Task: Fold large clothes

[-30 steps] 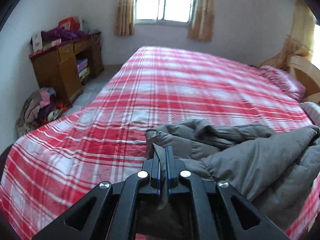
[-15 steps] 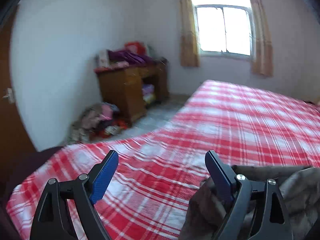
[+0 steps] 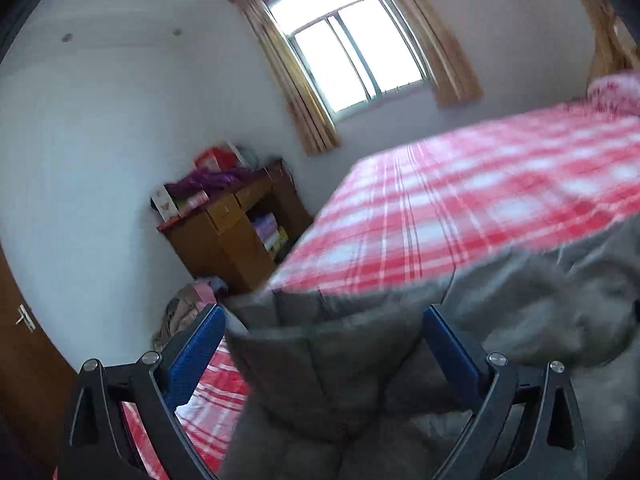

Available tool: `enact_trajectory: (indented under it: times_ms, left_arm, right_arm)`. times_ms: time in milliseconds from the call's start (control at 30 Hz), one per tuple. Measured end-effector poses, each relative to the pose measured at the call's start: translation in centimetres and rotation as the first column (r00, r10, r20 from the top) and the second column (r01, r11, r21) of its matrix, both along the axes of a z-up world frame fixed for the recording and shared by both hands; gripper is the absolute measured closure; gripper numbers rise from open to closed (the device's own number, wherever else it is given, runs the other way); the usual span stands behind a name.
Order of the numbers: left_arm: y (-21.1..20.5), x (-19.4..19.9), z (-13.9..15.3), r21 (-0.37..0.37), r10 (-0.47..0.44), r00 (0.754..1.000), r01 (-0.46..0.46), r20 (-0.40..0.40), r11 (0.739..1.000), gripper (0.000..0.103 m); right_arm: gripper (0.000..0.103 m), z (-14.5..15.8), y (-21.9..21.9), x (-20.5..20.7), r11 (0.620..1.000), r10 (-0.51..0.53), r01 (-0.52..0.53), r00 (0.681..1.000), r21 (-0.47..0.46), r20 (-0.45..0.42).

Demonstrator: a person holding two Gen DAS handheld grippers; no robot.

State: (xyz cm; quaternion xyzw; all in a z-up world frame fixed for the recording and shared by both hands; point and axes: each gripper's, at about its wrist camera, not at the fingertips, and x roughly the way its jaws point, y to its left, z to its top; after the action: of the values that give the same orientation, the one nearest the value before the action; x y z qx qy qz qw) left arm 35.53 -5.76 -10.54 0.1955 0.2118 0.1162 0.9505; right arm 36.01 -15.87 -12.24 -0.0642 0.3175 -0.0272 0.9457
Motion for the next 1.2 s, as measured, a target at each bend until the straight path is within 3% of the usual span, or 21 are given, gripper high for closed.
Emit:
enact_trajectory:
  times_ms: [67,300,867,1200]
  left_arm:
    - [-0.1,1.8,-1.0,-0.011,0.017,0.999,-0.017,-0.05,1.0,0.004]
    - [-0.4,4.8,-4.4,-0.057,-0.007,0.988,-0.001,-0.152,0.998,0.004]
    - [-0.4,6.0,-6.5,-0.072,-0.022,0.98,0.008,-0.196,0.997,0.004]
    - [-0.3,7.5,-7.5,-0.078,-0.016,0.963,-0.005,-0.271,0.997,0.001]
  right_arm:
    - [0.019,-1.1,-0.5,1.2,0.999,-0.033,0.032,0.999,-0.031,-0.019]
    - [0.019,-3.7,-4.4,2.8,0.988,-0.134,0.138,0.989,0.063,-0.067]
    - [0.018,-5.0,-4.3,3.8,0.984,-0.142,0.151,0.985,0.093,-0.098]
    - [0.016,-5.8,-4.4,4.8,0.983,-0.141,0.157,0.978,0.098,-0.156]
